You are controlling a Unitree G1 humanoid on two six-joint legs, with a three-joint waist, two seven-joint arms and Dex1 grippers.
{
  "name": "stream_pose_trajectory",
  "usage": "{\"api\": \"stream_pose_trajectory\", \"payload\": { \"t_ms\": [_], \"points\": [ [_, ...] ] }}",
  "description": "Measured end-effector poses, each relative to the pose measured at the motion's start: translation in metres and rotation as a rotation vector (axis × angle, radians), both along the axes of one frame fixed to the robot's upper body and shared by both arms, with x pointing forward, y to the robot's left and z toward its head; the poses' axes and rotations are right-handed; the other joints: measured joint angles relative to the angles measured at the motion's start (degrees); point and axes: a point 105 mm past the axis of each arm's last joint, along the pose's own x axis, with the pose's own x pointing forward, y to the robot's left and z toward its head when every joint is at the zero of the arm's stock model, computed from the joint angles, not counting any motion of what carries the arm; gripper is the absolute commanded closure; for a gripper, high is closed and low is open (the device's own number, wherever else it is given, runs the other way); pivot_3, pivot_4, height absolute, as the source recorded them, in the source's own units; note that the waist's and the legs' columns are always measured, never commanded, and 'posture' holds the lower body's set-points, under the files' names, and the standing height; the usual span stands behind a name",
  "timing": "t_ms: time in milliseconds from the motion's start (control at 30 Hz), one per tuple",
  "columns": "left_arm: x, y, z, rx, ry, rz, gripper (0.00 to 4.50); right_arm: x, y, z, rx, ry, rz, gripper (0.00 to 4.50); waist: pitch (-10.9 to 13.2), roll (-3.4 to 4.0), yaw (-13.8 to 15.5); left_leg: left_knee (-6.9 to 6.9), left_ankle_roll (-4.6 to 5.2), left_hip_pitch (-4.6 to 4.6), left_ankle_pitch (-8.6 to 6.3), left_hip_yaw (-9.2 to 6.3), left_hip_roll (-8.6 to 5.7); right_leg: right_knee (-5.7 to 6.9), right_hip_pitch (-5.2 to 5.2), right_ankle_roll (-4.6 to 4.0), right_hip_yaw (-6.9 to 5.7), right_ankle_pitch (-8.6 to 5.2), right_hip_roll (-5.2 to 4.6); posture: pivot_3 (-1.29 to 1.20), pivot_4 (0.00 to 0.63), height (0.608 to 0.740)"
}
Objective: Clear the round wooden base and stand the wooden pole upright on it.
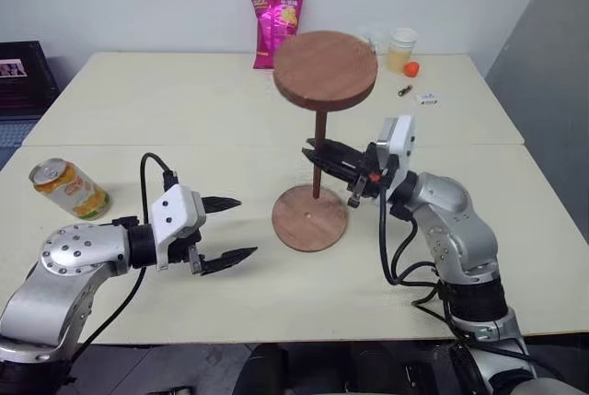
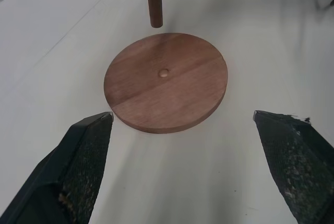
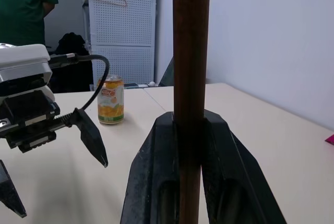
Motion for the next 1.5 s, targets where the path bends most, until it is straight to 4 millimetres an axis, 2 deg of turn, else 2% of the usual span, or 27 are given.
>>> {"api": "stream_pose_trajectory", "payload": {
  "t_ms": [200, 500, 1500],
  "points": [
    [-0.001, -0.002, -0.008, 0.028, 0.035, -0.038, 0.0, 0.002, 0.012, -0.015, 0.001, 0.032, 0.026, 4.29, 0.0, 0.0, -0.1, 0.0, 0.0, 0.0, 0.0, 0.01, -0.01, -0.01, 0.0, 0.0, 0.01, 0.0, 0.0, 0.0, 0.15, 0.74],
    [0.002, -0.009, -0.01, 0.039, 0.025, -0.079, 0.0, 0.012, 0.016, -0.035, -0.045, 0.054, 0.014, 4.29, 0.0, 0.0, -0.1, 0.0, 0.0, 0.0, 0.0, 0.01, 0.0, -0.01, 0.0, -0.01, 0.01, 0.0, 0.0, 0.0, 0.15, 0.74],
    [0.005, -0.012, -0.012, 0.028, 0.017, -0.066, 0.0, 0.008, 0.018, -0.054, -0.123, 0.0, 0.041, 4.29, 0.0, -0.01, 0.0, 0.0, 0.0, 0.0, 0.0, 0.02, 0.0, -0.01, 0.0, 0.0, 0.02, 0.0, 0.0, 0.0, 0.15, 0.74]
  ]
}}
